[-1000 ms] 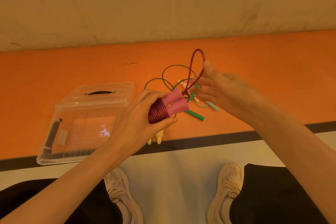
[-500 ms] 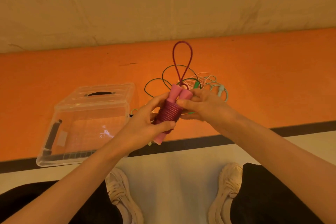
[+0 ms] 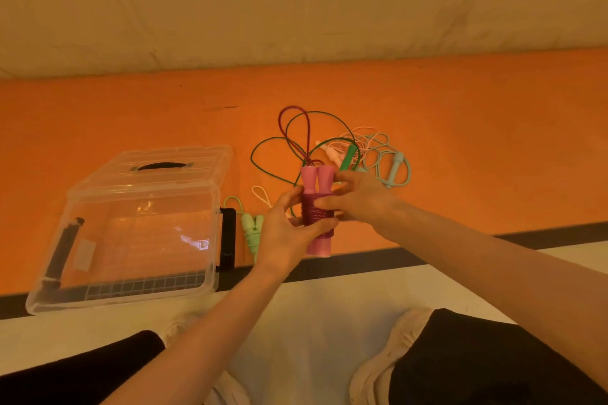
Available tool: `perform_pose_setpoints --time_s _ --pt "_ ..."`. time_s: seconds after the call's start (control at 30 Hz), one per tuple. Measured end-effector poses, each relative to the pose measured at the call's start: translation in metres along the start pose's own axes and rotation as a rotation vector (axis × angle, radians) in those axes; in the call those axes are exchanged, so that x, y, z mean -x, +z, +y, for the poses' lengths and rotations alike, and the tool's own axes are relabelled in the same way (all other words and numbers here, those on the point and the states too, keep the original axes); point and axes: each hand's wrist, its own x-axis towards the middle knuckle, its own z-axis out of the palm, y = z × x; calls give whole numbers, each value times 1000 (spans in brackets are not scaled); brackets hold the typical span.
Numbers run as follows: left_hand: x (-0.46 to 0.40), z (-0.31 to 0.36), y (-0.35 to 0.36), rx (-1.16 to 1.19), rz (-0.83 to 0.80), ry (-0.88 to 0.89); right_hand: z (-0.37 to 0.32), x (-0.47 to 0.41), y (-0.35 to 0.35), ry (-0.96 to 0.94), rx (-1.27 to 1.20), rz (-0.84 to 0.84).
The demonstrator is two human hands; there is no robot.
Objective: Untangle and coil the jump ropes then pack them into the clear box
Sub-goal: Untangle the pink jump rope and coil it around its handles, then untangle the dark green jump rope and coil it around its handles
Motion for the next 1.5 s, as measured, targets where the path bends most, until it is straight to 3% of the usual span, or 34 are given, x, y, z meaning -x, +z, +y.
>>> perform_pose_setpoints --time_s 0.17,0.33,0.67,1.0,1.17,1.4,1.5 --pt "-16 -46 8 64 -29 -106 32 -37 6 119 -14 -85" --pt "-40 -102 14 89 -34 -221 86 -80 24 237 -107 -57" --pt "-84 -185 26 -68 9 -308 171 -164 60 344 -190 -42" --pt "-104 -216 34 -291 5 -238 212 -210 76 219 -234 -57" --pt "-102 -225 41 -410 77 -167 214 -221 75 95 -46 -97" --pt "-111 -226 43 -402 65 -206 211 -230 64 57 102 13" --pt "-113 -217 44 -344 85 -199 207 -227 49 -91 153 293"
